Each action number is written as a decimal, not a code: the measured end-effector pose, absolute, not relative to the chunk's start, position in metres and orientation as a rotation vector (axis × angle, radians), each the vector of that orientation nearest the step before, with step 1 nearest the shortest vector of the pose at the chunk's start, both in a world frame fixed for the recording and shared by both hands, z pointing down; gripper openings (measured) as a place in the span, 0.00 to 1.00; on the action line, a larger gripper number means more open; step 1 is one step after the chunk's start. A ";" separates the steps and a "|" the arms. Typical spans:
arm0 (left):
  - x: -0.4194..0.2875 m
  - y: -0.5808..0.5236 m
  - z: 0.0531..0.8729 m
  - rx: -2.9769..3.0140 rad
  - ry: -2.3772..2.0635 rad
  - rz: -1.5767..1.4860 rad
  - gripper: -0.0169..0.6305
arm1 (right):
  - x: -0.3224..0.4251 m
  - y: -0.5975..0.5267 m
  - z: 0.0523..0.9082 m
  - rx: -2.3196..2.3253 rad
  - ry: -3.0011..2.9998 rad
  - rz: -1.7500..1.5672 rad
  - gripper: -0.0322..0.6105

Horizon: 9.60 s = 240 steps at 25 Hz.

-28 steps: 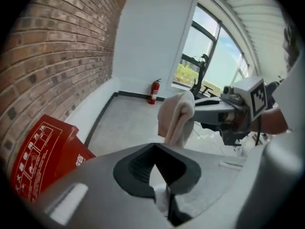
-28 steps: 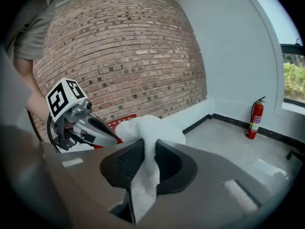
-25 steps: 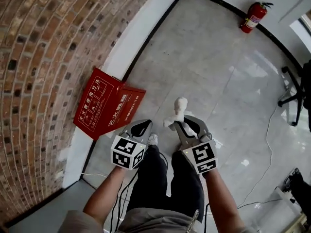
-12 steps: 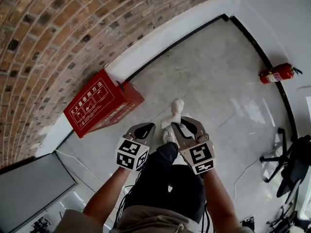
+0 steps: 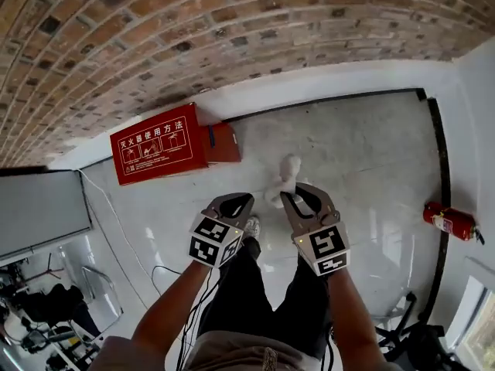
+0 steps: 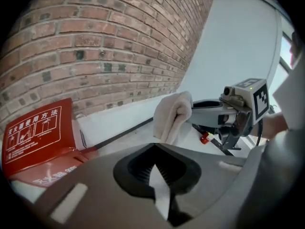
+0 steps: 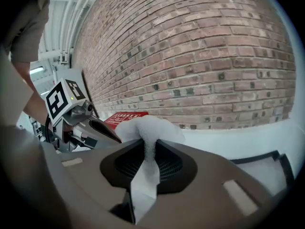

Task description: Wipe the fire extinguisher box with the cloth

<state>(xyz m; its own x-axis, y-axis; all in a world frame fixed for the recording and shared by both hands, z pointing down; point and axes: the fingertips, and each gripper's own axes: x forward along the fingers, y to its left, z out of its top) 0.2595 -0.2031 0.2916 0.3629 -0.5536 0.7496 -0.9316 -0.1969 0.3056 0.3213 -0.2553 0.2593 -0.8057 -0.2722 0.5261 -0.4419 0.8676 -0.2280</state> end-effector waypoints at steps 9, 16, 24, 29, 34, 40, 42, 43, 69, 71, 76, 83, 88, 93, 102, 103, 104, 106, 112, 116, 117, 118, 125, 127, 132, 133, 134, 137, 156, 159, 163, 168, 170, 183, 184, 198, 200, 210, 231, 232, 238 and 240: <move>0.205 -0.218 0.314 1.522 -1.718 0.494 0.03 | 0.248 -0.268 0.281 -0.093 -2.655 0.276 0.20; 0.161 -0.190 0.362 1.315 -1.867 0.383 0.03 | 0.167 -0.261 0.335 -0.356 -2.642 0.071 0.20; 0.116 -0.180 0.416 1.104 -2.064 0.294 0.03 | 0.098 -0.235 0.397 -0.654 -2.716 -0.091 0.20; 0.101 -0.183 0.442 1.030 -2.165 0.253 0.03 | 0.079 -0.225 0.403 -0.783 -2.824 -0.214 0.20; 0.091 -0.188 0.454 1.035 -2.260 0.260 0.03 | 0.061 -0.247 0.396 -0.802 -2.894 -0.382 0.20; 0.099 -0.193 0.474 1.017 -2.317 0.218 0.03 | 0.034 -0.289 0.396 -0.806 -2.953 -0.402 0.20; 0.105 -0.193 0.481 1.027 -2.312 0.204 0.03 | 0.027 -0.299 0.397 -0.819 -2.962 -0.421 0.20; 0.107 -0.193 0.482 1.034 -2.312 0.181 0.03 | 0.024 -0.302 0.396 -0.825 -2.963 -0.435 0.20; 0.133 -0.171 0.548 0.953 -2.307 0.159 0.03 | 0.047 -0.273 0.511 -0.854 -2.844 -0.091 0.20; 0.134 -0.169 0.552 0.945 -2.306 0.160 0.03 | 0.058 -0.255 0.513 -0.900 -2.836 -0.110 0.20; 0.141 -0.164 0.566 0.934 -2.272 0.195 0.03 | 0.079 -0.221 0.524 -1.009 -2.804 -0.183 0.20; 0.143 -0.165 0.590 0.931 -2.244 0.213 0.03 | 0.087 -0.205 0.578 -1.067 -2.693 -0.216 0.20; 0.137 -0.167 0.608 0.935 -2.223 0.203 0.03 | 0.069 -0.229 0.611 -0.979 -2.674 -0.167 0.20; 0.134 -0.170 0.619 0.960 -2.201 0.198 0.03 | 0.046 -0.265 0.626 -0.881 -2.679 -0.169 0.20; 0.123 -0.170 0.645 0.948 -2.168 0.237 0.03 | 0.002 -0.332 0.657 -0.674 -2.659 -0.158 0.20; 0.123 -0.170 0.648 0.946 -2.163 0.234 0.03 | 0.000 -0.337 0.663 -0.650 -2.653 -0.139 0.20; 0.123 -0.171 0.650 0.946 -2.158 0.229 0.03 | -0.002 -0.341 0.671 -0.624 -2.644 -0.119 0.20; 0.124 -0.174 0.655 0.949 -2.145 0.215 0.03 | -0.005 -0.346 0.688 -0.583 -2.618 -0.092 0.20; 0.132 -0.172 0.666 0.941 -2.124 0.180 0.03 | 0.003 -0.338 0.739 -0.546 -2.529 -0.056 0.20; 0.132 -0.161 0.680 0.919 -2.118 0.209 0.03 | 0.015 -0.315 0.751 -0.573 -2.512 0.001 0.19; 0.131 -0.159 0.683 0.910 -2.118 0.213 0.03 | 0.019 -0.309 0.750 -0.586 -2.509 0.012 0.19; 0.130 -0.158 0.685 0.901 -2.116 0.210 0.03 | 0.023 -0.302 0.749 -0.603 -2.508 0.023 0.19; 0.135 -0.153 0.701 0.856 -2.104 0.245 0.03 | 0.064 -0.242 0.739 -0.803 -2.494 0.037 0.19; 0.140 -0.152 0.703 0.864 -2.097 0.263 0.03 | 0.074 -0.226 0.744 -0.857 -2.476 0.031 0.20; 0.150 -0.144 0.713 0.860 -2.075 0.276 0.03 | 0.084 -0.211 0.775 -0.912 -2.410 -0.004 0.20; 0.151 -0.143 0.715 0.857 -2.072 0.275 0.03 | 0.082 -0.213 0.780 -0.904 -2.405 -0.007 0.20; 0.152 -0.141 0.716 0.854 -2.069 0.275 0.03 | 0.079 -0.217 0.784 -0.893 -2.401 -0.011 0.20; 0.152 -0.139 0.721 0.851 -2.065 0.270 0.03 | 0.067 -0.233 0.796 -0.848 -2.389 -0.020 0.20; 0.134 -0.142 0.714 1.001 -2.015 0.419 0.03 | -0.005 -0.342 0.811 -0.526 -2.368 -0.096 0.20; 0.121 -0.139 0.700 1.019 -2.025 0.464 0.03 | -0.007 -0.345 0.792 -0.521 -2.390 -0.097 0.19; 0.104 -0.138 0.671 1.061 -2.056 0.527 0.03 | -0.002 -0.343 0.752 -0.531 -2.439 -0.089 0.19; 0.083 -0.129 0.620 1.057 -2.146 0.489 0.03 | 0.017 -0.326 0.689 -0.556 -2.490 -0.079 0.19; 0.077 -0.127 0.602 1.062 -2.163 0.478 0.03 | 0.024 -0.326 0.658 -0.551 -2.514 -0.072 0.19; 0.084 -0.130 0.429 1.179 -2.229 0.395 0.03 | 0.099 -0.324 0.418 -0.464 -2.627 0.060 0.20; 0.089 -0.130 0.414 1.197 -2.231 0.401 0.03 | 0.106 -0.323 0.401 -0.447 -2.635 0.075 0.20; 0.106 -0.134 0.192 1.293 -2.324 0.236 0.03 | 0.147 -0.263 0.177 -0.437 -2.625 0.059 0.20; 0.108 -0.135 0.168 1.299 -2.332 0.227 0.03 | 0.146 -0.254 0.151 -0.422 -2.636 0.050 0.20; 0.101 -0.128 0.073 1.327 -2.287 0.111 0.03 | 0.124 -0.208 0.053 -0.382 -2.673 0.108 0.20; 0.071 -0.121 -0.075 1.212 -2.437 0.015 0.03 | 0.058 -0.181 -0.118 -0.706 -2.831 -0.139 0.19; 0.070 -0.121 -0.078 1.204 -2.441 0.009 0.03 | 0.057 -0.182 -0.122 -0.717 -2.834 -0.140 0.19; 0.067 -0.131 -0.088 1.175 -2.472 0.023 0.03 | 0.054 -0.195 -0.129 -0.740 -2.832 -0.124 0.19; 0.065 -0.132 -0.089 1.164 -2.481 0.030 0.03 | 0.055 -0.196 -0.125 -0.738 -2.827 -0.096 0.19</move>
<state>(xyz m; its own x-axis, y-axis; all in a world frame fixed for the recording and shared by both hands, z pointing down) 0.0654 -0.1317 -0.0894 -0.5739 -0.7344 0.3623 -0.7429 0.6531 0.1469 0.0551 -0.1964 -0.1249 -0.8504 0.4752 0.2258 0.4895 0.8720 0.0084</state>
